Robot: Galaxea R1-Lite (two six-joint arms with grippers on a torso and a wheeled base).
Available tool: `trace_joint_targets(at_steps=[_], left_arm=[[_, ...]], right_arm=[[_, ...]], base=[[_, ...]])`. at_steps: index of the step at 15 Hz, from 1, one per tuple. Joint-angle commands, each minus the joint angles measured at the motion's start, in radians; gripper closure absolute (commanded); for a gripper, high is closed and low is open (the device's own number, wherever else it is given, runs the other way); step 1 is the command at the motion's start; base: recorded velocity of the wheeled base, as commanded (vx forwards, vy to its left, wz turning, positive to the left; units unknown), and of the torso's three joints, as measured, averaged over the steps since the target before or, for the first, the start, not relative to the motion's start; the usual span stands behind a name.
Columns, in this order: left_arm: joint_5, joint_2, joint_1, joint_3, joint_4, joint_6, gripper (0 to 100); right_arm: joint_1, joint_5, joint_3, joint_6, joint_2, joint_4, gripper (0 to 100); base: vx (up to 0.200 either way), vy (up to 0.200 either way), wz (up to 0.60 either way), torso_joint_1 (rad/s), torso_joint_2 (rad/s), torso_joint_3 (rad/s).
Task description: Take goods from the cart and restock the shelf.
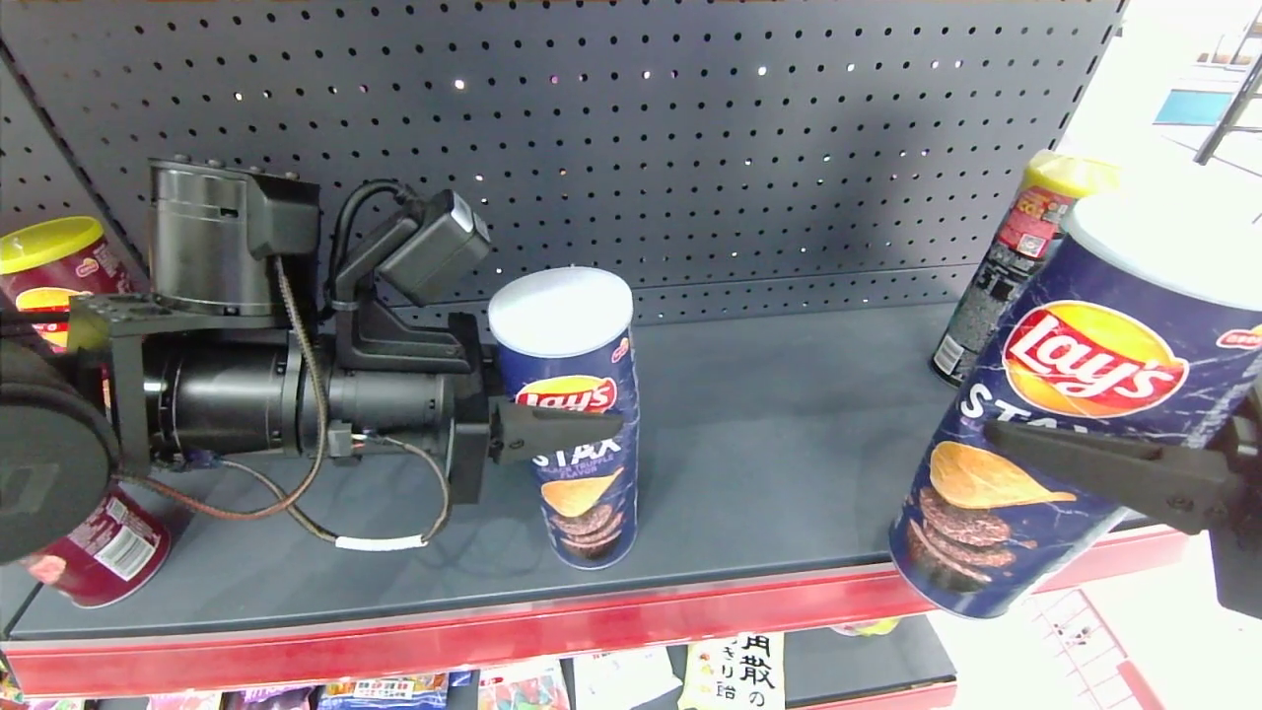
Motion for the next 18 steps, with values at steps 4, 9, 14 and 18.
trace_joint_targets(at_steps=[4,9,14,18], left_arm=[[0.008,-0.038,-0.021,0.04,0.005,-0.005,100],[0.011,-0.079,-0.021,0.103,0.005,-0.007,100],[0.023,-0.064,-0.017,0.082,0.005,-0.02,100],[0.023,-0.065,-0.017,0.066,0.005,-0.077,100]], right_arm=[[0.0,0.0,0.001,-0.001,0.001,-0.001,100],[0.0,0.0,-0.001,-0.002,0.003,-0.001,100],[0.0,0.0,0.001,-0.002,0.004,-0.001,100],[0.0,0.0,-0.001,-0.002,0.003,-0.001,100]], base=[[0.0,0.0,0.0,0.0,0.0,0.0],[0.0,0.0,0.0,0.0,0.0,0.0],[0.0,0.0,0.0,0.0,0.0,0.0],[0.0,0.0,0.0,0.0,0.0,0.0]])
